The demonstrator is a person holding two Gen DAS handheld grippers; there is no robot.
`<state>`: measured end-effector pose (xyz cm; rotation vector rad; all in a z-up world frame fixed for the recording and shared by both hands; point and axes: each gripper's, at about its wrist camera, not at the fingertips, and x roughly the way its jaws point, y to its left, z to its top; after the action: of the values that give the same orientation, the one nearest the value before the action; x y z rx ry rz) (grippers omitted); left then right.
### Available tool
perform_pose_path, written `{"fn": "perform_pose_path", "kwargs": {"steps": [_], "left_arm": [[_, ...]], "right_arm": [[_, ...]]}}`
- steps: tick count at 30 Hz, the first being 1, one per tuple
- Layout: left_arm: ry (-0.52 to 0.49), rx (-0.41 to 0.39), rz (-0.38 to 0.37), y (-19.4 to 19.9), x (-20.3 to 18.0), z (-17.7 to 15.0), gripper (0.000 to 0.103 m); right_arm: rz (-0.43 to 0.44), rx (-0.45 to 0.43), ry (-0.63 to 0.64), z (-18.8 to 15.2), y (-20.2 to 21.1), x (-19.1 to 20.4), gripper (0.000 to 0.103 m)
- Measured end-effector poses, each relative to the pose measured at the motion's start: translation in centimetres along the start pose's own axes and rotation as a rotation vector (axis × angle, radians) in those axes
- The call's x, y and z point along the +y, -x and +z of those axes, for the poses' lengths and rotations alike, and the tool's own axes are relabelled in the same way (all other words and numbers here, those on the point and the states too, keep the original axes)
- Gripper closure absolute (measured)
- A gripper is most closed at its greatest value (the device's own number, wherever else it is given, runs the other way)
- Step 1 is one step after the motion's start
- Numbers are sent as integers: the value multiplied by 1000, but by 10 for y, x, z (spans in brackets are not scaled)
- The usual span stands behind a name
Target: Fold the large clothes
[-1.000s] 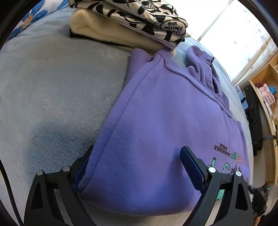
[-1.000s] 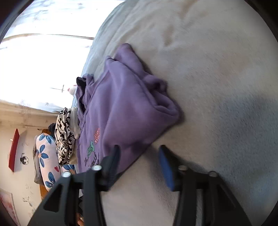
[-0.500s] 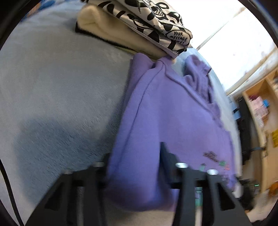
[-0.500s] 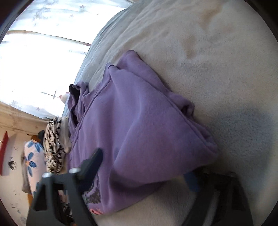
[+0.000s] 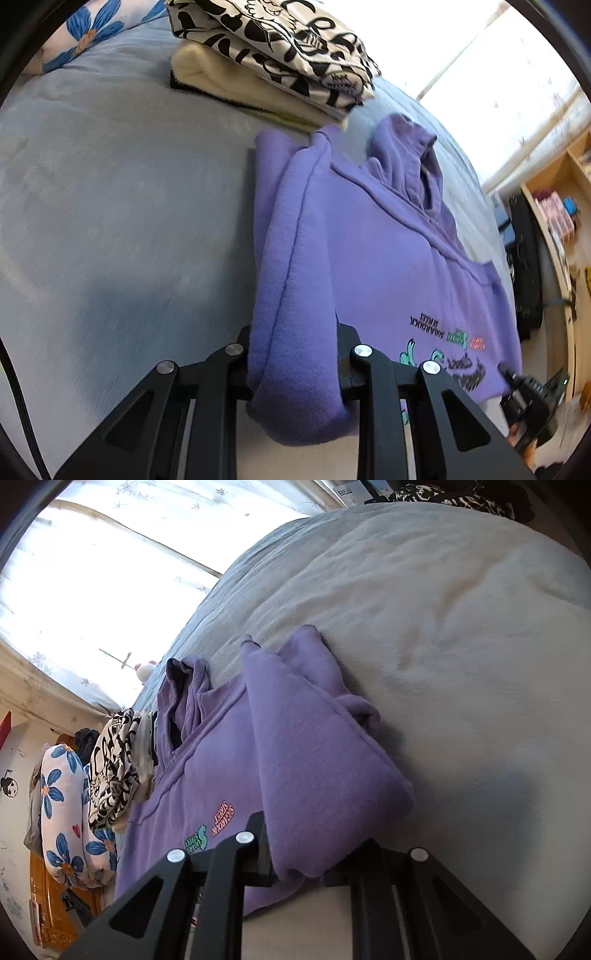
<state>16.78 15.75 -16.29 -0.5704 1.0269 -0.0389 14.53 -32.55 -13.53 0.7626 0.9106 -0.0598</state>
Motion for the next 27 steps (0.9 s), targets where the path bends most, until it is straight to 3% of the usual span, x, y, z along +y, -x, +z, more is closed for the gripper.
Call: {"fn": "perform_pose_path", "kwargs": {"steps": [8,10,13,15,18,24,27], "left_arm": [[-29,78,21,13,15,-19,80],[-44,97,47,6,20,-21,72],[-62,103,106,2,24,-18,56],[-71,86,147,8,29,-17,52],[-78,56,178,20,36,-14,46],[-118,8,249,43,41,-15,46],[-172,-24,289,51,28,-15,46]], "right_arm": [[-56,70,40,-31,30,-12,88],[-102,126,33,-35,22,-26,84],[-154,172,1,-35,21,-40,67],[-184,162,21,-35,28,-43,60],[-223,140,79,-35,42,-40,60],[-313,111,166,-38,58,-30,59],[-403,55,231,-36,68,-18,59]]}}
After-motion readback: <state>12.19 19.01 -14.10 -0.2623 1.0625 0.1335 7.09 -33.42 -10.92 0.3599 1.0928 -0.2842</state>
